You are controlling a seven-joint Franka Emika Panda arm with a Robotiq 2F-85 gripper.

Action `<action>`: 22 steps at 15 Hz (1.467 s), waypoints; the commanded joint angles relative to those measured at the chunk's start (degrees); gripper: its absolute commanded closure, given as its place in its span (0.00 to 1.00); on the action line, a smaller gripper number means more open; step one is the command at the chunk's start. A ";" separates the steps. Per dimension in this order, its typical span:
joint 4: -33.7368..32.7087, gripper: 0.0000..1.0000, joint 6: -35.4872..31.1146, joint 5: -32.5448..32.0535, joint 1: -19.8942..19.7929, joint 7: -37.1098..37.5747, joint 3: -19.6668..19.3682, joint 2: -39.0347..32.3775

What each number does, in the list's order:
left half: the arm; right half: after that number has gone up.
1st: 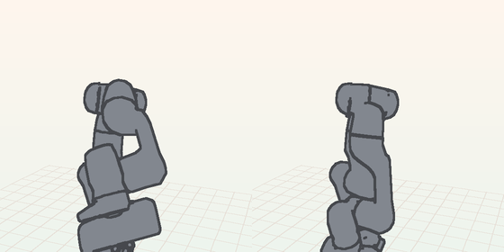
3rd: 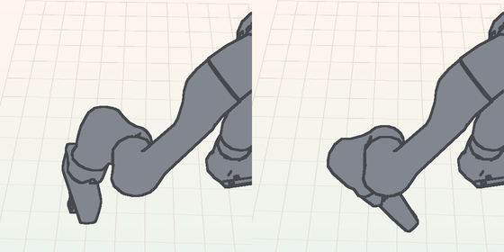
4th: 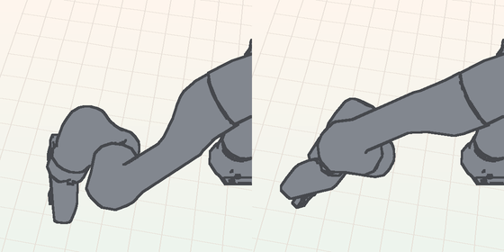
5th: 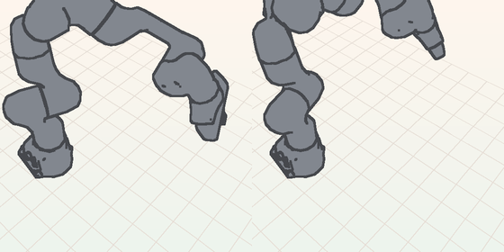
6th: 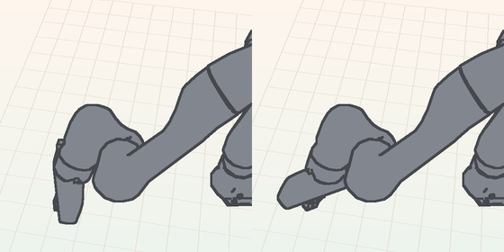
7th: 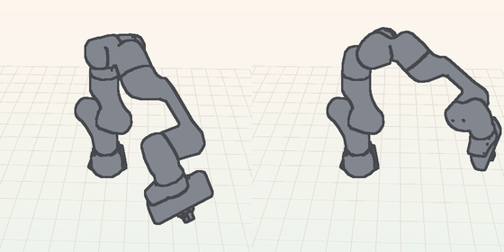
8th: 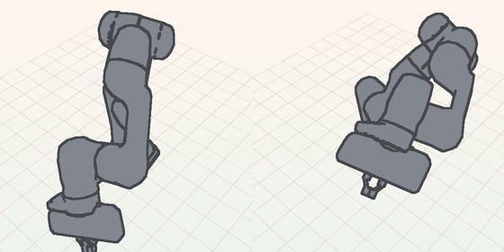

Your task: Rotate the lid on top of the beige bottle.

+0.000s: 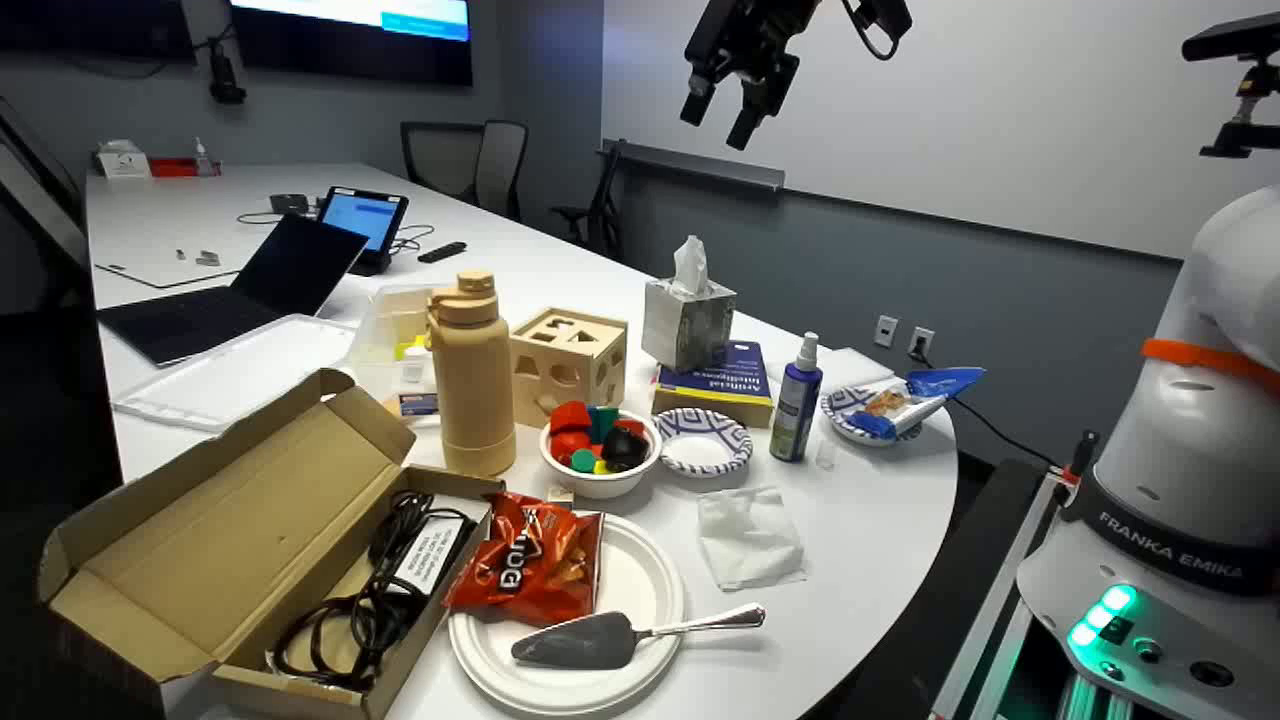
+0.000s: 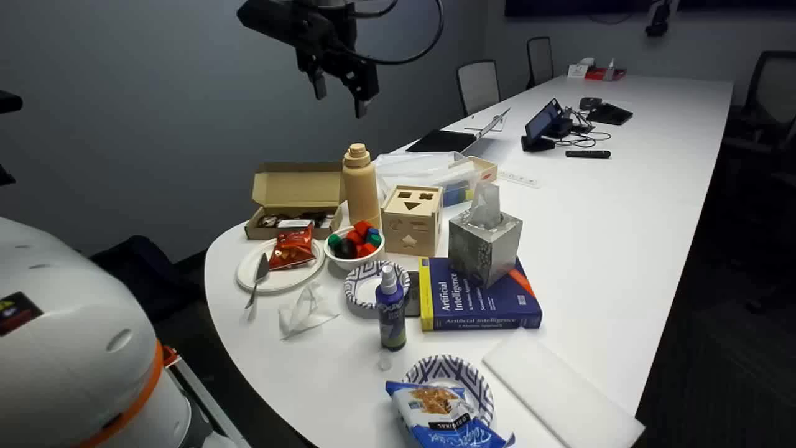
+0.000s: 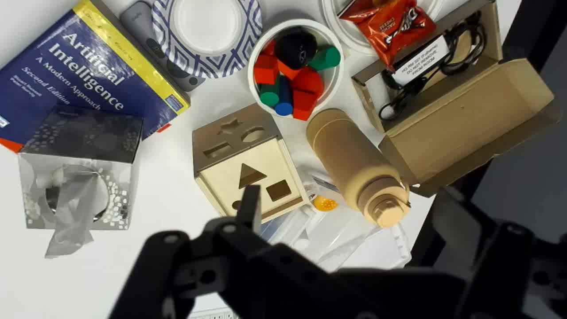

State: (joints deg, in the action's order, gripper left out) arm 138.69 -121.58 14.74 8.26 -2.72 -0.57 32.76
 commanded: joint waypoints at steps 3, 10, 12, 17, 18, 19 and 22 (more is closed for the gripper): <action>-0.13 0.00 0.20 0.37 -0.67 -0.30 0.53 -0.03; -2.31 0.00 -3.02 0.65 -0.19 0.36 1.67 -7.31; -3.84 0.00 -5.44 -2.32 -1.17 4.38 4.85 -12.54; -11.90 0.00 -8.14 -11.10 -0.31 14.06 12.05 -26.06; -14.06 0.00 -7.89 -14.22 -0.06 16.38 13.25 -28.06; -16.10 0.00 -7.03 -17.32 0.24 18.40 14.08 -29.82; -22.13 0.00 -4.88 -23.58 2.08 21.80 15.36 -33.79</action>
State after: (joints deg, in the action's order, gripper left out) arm 124.07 -130.03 -3.26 8.92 15.49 14.03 3.47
